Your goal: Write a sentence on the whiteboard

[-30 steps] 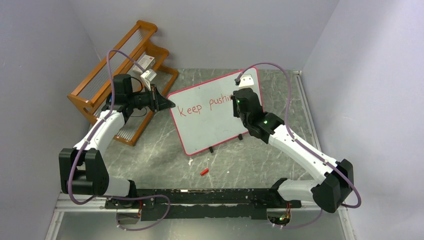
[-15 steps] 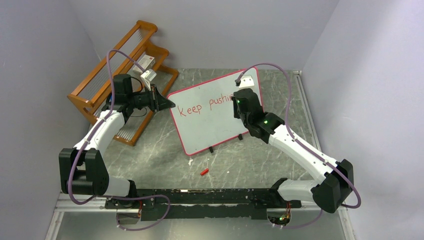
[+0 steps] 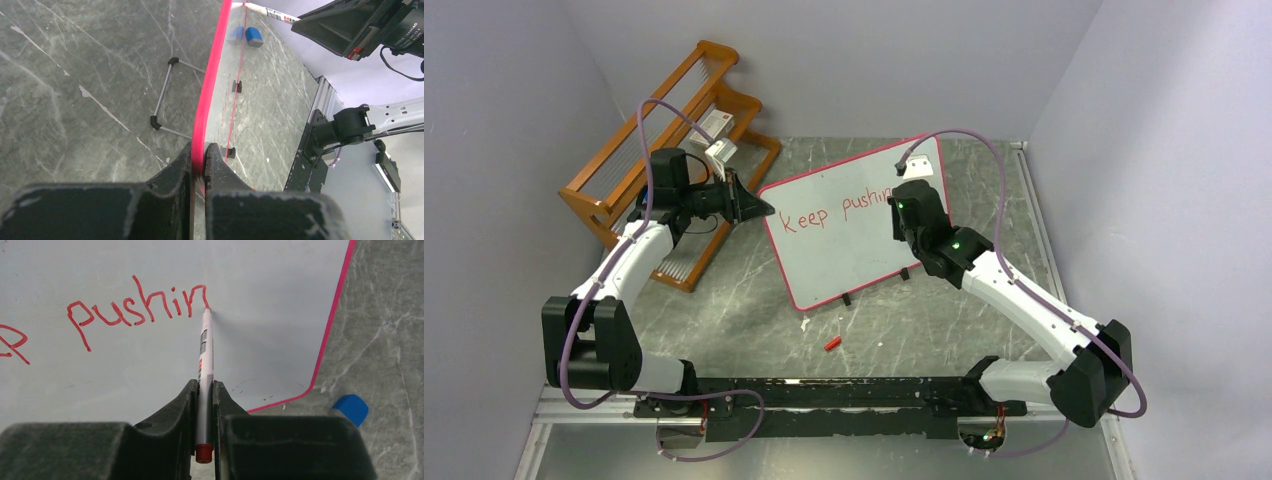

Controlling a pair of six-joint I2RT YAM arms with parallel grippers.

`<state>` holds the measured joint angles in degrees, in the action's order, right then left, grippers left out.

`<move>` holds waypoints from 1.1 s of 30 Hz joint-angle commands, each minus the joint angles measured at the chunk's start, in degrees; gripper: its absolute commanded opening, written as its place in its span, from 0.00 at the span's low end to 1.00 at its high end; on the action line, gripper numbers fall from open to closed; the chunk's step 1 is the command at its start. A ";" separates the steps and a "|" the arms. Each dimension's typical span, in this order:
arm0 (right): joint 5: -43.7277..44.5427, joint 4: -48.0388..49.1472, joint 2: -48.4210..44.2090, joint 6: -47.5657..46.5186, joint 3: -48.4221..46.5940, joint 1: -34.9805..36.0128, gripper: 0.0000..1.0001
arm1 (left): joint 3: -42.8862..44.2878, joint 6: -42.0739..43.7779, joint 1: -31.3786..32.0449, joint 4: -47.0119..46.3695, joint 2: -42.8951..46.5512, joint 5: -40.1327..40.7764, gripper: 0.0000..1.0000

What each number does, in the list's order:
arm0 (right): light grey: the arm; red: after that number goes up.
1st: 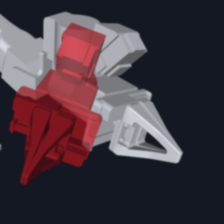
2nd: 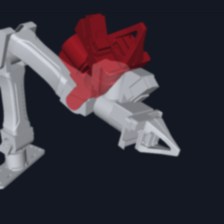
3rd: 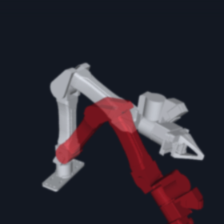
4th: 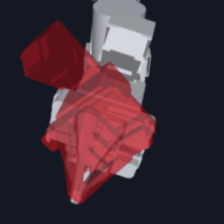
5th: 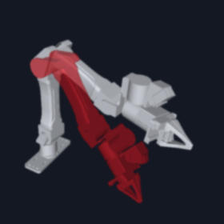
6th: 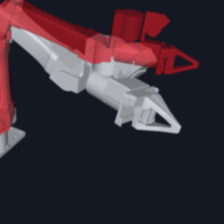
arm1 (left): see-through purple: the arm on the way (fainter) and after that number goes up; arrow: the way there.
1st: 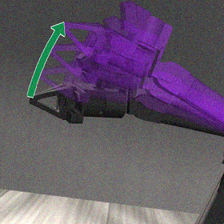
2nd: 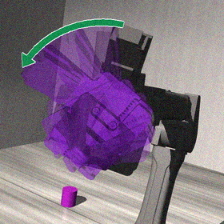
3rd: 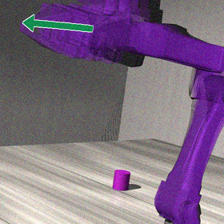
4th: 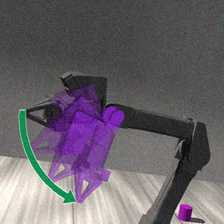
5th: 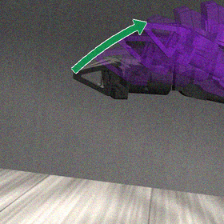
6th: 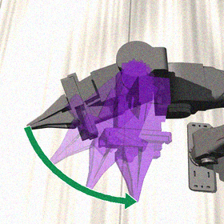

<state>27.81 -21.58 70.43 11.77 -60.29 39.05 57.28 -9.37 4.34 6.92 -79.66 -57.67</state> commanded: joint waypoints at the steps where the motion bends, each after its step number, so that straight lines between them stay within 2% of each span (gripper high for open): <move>1: -0.33 -0.73 -0.97 0.58 0.76 -0.45 0.00 | -0.85 6.87 1.37 3.51 -2.03 6.20 0.05; 14: 1.27 1.51 -4.65 -0.56 1.95 -1.43 0.00 | -0.81 6.70 1.37 3.39 -2.08 6.16 0.05; 33: -2.02 5.16 -3.14 -0.99 2.23 -3.64 0.00 | -0.85 6.82 1.37 3.45 -2.14 6.08 0.05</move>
<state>26.46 -18.65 66.70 11.46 -58.41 35.99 57.30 -9.34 4.34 6.96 -79.66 -57.69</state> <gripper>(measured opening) 0.153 0.087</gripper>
